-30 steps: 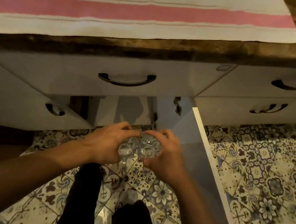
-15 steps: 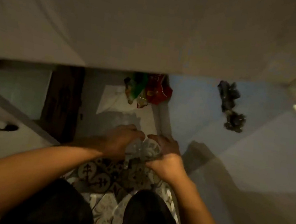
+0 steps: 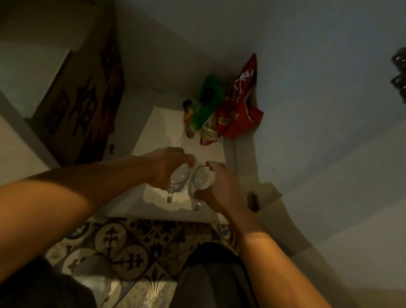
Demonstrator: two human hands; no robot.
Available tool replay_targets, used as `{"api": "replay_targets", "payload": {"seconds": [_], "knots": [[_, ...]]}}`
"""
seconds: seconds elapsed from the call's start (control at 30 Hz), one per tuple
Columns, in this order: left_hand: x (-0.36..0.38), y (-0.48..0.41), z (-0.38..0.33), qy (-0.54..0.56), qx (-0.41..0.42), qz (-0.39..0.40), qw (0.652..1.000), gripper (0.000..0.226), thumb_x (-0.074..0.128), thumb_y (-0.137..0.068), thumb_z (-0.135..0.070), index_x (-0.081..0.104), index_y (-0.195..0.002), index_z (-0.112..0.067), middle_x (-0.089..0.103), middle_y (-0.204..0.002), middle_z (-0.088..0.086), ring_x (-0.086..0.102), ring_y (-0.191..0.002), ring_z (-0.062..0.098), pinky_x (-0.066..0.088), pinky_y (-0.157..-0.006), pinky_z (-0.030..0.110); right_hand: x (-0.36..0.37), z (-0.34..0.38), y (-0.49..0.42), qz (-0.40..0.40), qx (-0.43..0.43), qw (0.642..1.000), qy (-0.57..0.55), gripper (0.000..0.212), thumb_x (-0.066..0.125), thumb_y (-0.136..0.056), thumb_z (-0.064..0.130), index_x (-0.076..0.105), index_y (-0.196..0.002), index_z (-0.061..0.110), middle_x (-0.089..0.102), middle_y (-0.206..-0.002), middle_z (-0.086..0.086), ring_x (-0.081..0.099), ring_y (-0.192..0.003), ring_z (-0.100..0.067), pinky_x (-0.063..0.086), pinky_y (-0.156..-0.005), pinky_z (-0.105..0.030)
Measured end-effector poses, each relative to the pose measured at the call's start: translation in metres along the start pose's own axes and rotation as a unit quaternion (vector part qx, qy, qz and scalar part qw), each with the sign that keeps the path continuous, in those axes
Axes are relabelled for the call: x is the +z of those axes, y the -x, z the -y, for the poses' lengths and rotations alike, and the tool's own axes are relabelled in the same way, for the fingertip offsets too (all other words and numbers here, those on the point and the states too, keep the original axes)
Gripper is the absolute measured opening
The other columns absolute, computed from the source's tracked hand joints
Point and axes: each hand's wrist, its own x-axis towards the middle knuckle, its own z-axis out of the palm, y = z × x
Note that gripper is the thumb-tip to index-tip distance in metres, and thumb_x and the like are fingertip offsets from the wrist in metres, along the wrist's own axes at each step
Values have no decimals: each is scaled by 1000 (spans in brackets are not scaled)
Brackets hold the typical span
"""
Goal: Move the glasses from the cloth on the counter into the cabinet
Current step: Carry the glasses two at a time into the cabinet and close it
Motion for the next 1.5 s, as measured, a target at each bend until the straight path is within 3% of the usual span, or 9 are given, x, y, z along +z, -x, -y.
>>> {"api": "replay_targets", "payload": {"seconds": [0.13,0.3,0.4,0.7,0.8,1.03,1.2,1.5], "knots": [[5,-20,8,-8,-16,56,998,82,82,-75,-23,37,-143,-19,45,-135,12,49,-121,30,44,-101,40,17,-7,-23,-9,1,1000,26,77,86,-68,23,51,-135,8,53,-135,-16,49,-123,-34,40,-103,-39],[23,-40,29,-15,-22,82,996,82,81,-78,-24,34,-145,-17,45,-138,14,49,-123,30,43,-97,36,36,-6,-48,13,14,997,77,52,81,-71,23,60,-117,10,60,-121,-13,56,-110,-33,43,-87,-33],[23,-50,42,-19,-24,84,996,80,83,-75,-22,38,-142,-16,50,-133,16,53,-117,31,46,-96,40,49,-6,-63,26,29,996,76,63,80,-75,22,54,-130,9,55,-130,-13,54,-115,-35,47,-94,-36],[62,-88,84,28,-74,15,997,80,81,-77,-29,39,-144,-25,44,-137,16,50,-121,35,44,-102,43,94,-14,-102,23,23,996,80,69,79,-74,15,52,-137,12,55,-132,-13,54,-116,-36,48,-96,-40],[70,-94,96,70,-85,3,994,69,77,-82,-27,43,-143,-28,44,-140,15,51,-121,34,44,-102,39,101,-13,-114,11,18,996,82,65,77,-75,14,53,-135,12,55,-129,-12,55,-113,-37,49,-94,-39],[72,-111,107,42,-90,-5,995,76,76,-82,-26,35,-147,-31,39,-141,13,49,-124,34,41,-100,36,110,-13,-139,-7,49,997,58,53,81,-73,18,60,-122,13,59,-122,-11,55,-109,-34,48,-95,-42],[72,-120,114,0,-91,0,996,76,68,-88,-21,27,-151,-32,44,-137,13,50,-123,34,42,-99,39,112,-13,-154,5,42,997,58,68,78,-77,17,50,-138,11,55,-132,-11,52,-116,-35,46,-98,-38],[65,-126,115,-19,-104,-19,994,64,60,-94,-22,30,-150,-27,35,-147,13,40,-133,34,33,-111,41,109,-14,-170,-1,31,997,68,63,80,-76,20,53,-132,12,54,-130,-13,52,-115,-35,46,-98,-41]]}}
